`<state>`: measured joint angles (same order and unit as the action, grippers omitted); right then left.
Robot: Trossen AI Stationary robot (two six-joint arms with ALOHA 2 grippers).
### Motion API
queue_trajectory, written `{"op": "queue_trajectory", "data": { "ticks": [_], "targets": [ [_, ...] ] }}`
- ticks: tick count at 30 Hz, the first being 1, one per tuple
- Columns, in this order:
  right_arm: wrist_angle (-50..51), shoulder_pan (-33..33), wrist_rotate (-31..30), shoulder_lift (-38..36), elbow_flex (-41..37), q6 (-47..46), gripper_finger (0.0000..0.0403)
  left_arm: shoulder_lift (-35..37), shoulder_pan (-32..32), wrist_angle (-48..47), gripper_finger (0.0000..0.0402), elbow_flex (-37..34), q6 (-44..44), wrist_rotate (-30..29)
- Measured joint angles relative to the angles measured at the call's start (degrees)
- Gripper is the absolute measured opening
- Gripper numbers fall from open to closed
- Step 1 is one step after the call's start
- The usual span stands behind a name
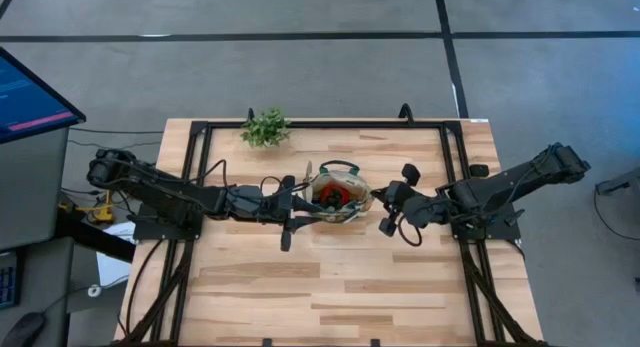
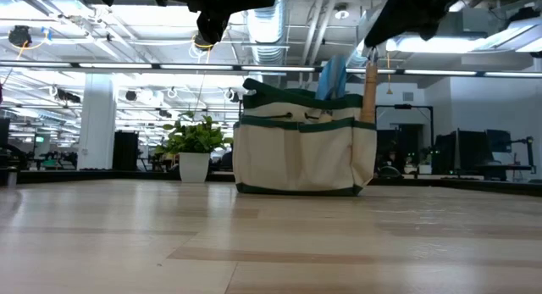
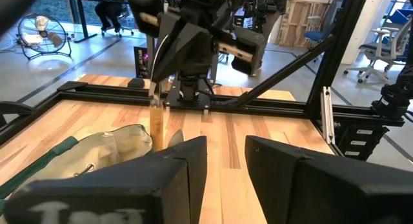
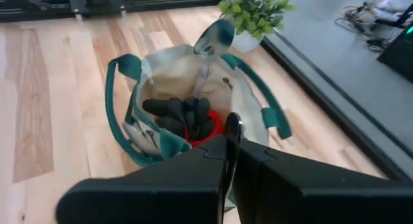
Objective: Pick & Place Garden tools in Gardening bag
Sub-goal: Put the trowel into the gardening bag
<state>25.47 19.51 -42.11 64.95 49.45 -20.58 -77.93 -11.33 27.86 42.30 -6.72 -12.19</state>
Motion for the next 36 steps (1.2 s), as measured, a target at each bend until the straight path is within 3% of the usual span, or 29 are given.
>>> {"op": "queue_trajectory", "data": {
  "ticks": [13, 22, 28, 36],
  "targets": [
    [-10.93, -1.16, 4.04, 0.02, -10.52, -3.93, 0.0, 0.0, -0.02, 0.0, 0.0095, 0.0, 0.0, 0.0],
    [-12.39, -2.34, 5.78, 4.83, -10.88, -3.91, 0.0, 0.0, -0.02, 0.0, 0.0095, -0.02, 0.0, -0.09],
    [-18.43, -3.15, 6.92, 9.55, -10.76, -1.42, 0.0, 0.0, 0.0, 0.0, 0.0095, -0.02, 0.0, -0.27],
    [-19.16, -3.19, 7.83, 8.83, -10.93, -0.44, 0.0008, 0.0, 0.0, 0.0, 0.0095, -0.02, 0.0, -0.26]
  ]
}}
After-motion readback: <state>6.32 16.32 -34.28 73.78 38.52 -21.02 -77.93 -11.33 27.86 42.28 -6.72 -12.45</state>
